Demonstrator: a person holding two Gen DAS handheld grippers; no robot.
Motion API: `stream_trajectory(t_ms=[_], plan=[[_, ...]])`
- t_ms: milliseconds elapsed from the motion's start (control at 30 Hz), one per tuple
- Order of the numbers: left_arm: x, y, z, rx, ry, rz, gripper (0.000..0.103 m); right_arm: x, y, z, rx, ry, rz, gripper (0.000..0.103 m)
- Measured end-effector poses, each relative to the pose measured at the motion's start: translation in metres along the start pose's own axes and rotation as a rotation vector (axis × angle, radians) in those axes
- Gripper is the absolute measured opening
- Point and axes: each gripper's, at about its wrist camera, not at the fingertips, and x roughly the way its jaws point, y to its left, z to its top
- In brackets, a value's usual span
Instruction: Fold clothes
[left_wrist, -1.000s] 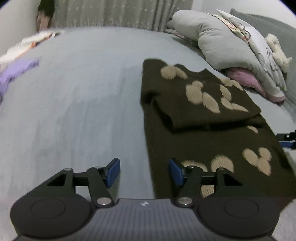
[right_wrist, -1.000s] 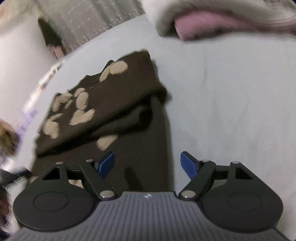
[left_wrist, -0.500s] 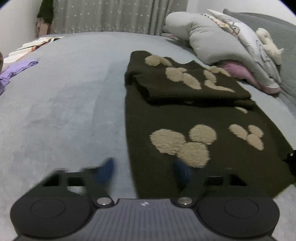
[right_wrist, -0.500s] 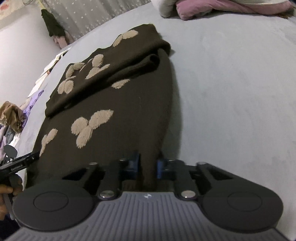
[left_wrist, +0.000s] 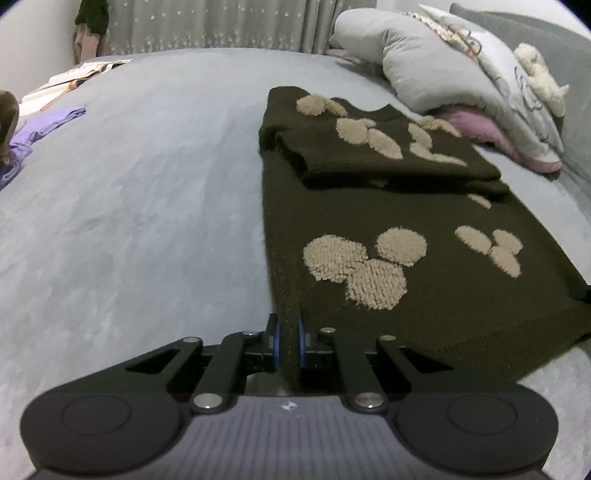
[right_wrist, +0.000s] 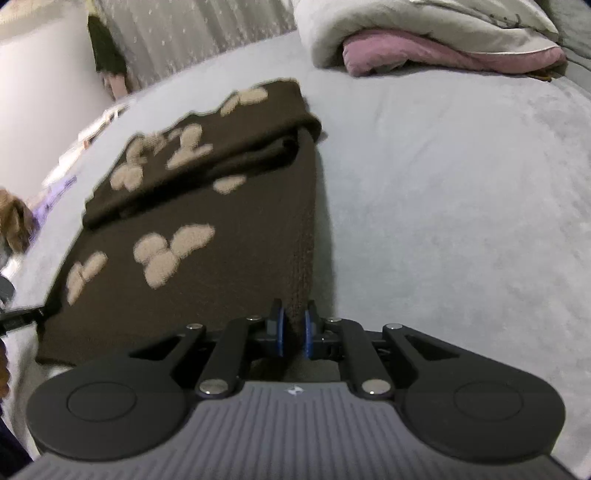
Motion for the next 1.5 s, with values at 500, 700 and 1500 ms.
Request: stream_trajectory(t_ms=[500, 700, 1500], plan=[[0.0, -0.015, -0.002, 0.039, -0.006, 0.106, 0.017, 0.006, 0.006, 0.002, -0.019, 0.009, -0.015, 0.017], [-0.002, -0.014, -0.004, 0.026, -0.017, 0.104, 0.024, 0.014, 0.01, 0.005, -0.009, 0.027, -0.017, 0.026], [-0.006, 0.006, -0.019, -0.261, -0.008, -0.338, 0.082, 0.02, -0.007, -0.006, 0.224, -0.008, 0.249, 0.081]])
